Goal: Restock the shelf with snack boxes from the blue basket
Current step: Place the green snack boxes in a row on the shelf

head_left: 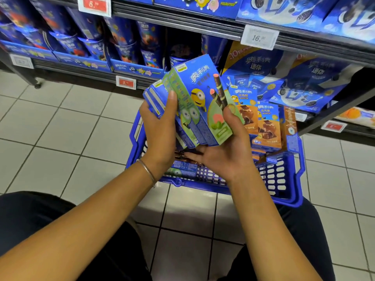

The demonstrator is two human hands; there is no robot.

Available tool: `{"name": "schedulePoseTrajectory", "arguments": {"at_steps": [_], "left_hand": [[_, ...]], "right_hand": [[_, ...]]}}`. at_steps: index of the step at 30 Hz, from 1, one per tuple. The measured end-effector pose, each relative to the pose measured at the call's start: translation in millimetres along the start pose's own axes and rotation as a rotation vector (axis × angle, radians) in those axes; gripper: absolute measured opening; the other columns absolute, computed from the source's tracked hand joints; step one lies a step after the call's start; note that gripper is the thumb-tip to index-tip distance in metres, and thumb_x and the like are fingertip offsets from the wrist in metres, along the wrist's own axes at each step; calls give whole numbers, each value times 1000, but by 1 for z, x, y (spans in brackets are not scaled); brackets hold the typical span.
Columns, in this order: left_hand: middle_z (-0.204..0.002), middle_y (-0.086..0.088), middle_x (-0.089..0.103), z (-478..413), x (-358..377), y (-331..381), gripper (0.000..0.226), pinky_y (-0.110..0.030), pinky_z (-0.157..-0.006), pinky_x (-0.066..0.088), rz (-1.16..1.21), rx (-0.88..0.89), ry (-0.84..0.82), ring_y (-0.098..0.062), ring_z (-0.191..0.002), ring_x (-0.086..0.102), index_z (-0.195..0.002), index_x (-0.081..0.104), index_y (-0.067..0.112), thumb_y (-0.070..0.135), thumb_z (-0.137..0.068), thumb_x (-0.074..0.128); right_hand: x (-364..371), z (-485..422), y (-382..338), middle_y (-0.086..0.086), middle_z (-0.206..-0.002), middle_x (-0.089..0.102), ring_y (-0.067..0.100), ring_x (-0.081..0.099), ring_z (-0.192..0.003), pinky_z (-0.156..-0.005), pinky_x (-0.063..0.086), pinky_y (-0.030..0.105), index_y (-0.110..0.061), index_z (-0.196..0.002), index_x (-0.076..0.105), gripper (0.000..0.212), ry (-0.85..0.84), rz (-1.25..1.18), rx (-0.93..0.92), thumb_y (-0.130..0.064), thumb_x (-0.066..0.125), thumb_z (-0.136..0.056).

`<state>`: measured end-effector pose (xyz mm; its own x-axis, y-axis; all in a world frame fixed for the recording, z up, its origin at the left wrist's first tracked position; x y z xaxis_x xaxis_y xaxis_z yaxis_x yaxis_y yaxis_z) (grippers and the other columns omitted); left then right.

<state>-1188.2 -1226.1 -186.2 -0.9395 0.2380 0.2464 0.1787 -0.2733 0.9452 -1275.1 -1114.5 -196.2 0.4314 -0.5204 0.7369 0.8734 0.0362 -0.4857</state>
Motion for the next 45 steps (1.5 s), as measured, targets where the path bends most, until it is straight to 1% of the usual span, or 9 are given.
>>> {"name": "schedulePoseTrajectory", "arguments": {"at_steps": [8,17,21,25,29,34,36,41,45], "left_hand": [[-128,-27,70,-7,-5,14,67,-45,-86,62,108,-62,7,-39,-111,73,-139,50,-12,39,-97,63],[-132,-20,71,-15,-24,8,51,-67,-113,44,252,-284,-55,-44,-126,65,-135,66,5,45,-110,46],[-117,-13,78,-19,-39,8,37,-64,-107,51,243,-269,43,-33,-107,75,-118,73,11,42,-105,60],[-130,-25,69,-14,-53,31,57,-58,-93,56,326,-181,272,-34,-106,71,-137,48,-6,32,-99,69],[-109,-10,72,11,-42,92,40,-57,-95,57,324,-112,349,-24,-98,73,-108,49,10,27,-85,78],[-112,-8,73,66,-11,212,55,-61,-96,57,310,-33,262,-30,-105,71,-109,50,18,26,-69,86],[-116,-12,69,95,1,267,55,-69,-102,51,287,4,185,-34,-108,66,-110,50,21,25,-70,87],[-125,-11,72,169,33,409,66,-36,-89,59,143,103,-33,-24,-107,70,-126,61,37,25,-69,92],[-121,-14,75,203,47,509,72,-39,-88,61,96,67,-200,-29,-107,73,-128,61,21,29,-66,97]], "right_hand": [[-9,10,-25,9,-138,63,35,65,-120,-112,29,62,-27,-125,65,53,89,-173,-281,-36,75,-74],[1,-6,-5,11,-141,60,35,57,-130,-112,34,55,-18,-136,64,74,23,-421,-172,-45,82,-69],[9,-16,1,8,-139,62,31,61,-126,-112,34,53,-24,-141,58,87,106,-334,-192,-45,85,-61],[36,-5,4,3,-129,69,21,69,-114,-117,22,46,-23,-137,63,75,226,-330,-168,-49,75,-67],[102,30,-1,-2,-127,70,16,71,-107,-106,29,44,-33,-124,65,45,287,-361,-122,-46,63,-80],[201,109,-44,3,-134,66,27,64,-116,-103,37,54,-34,-122,65,36,271,-425,-123,-41,59,-87],[247,143,-73,8,-131,65,30,64,-107,-106,35,53,-30,-125,62,37,222,-483,-148,-38,59,-89],[362,230,-146,11,-128,64,35,59,-102,-88,44,47,-24,-124,67,47,48,-457,-216,-45,66,-83],[430,286,-200,12,-145,56,38,51,-127,-100,38,53,-21,-140,58,60,-97,-365,-291,-43,66,-85]]}}
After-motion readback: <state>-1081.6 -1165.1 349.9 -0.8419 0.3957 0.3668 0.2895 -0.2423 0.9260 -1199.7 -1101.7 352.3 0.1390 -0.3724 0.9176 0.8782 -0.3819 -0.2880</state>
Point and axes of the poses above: each hand's wrist, its own z-axis away from the middle knuckle, its own x-axis out of the palm, y = z × x, the point moved 4 cm from there along -z, towards the middle knuckle
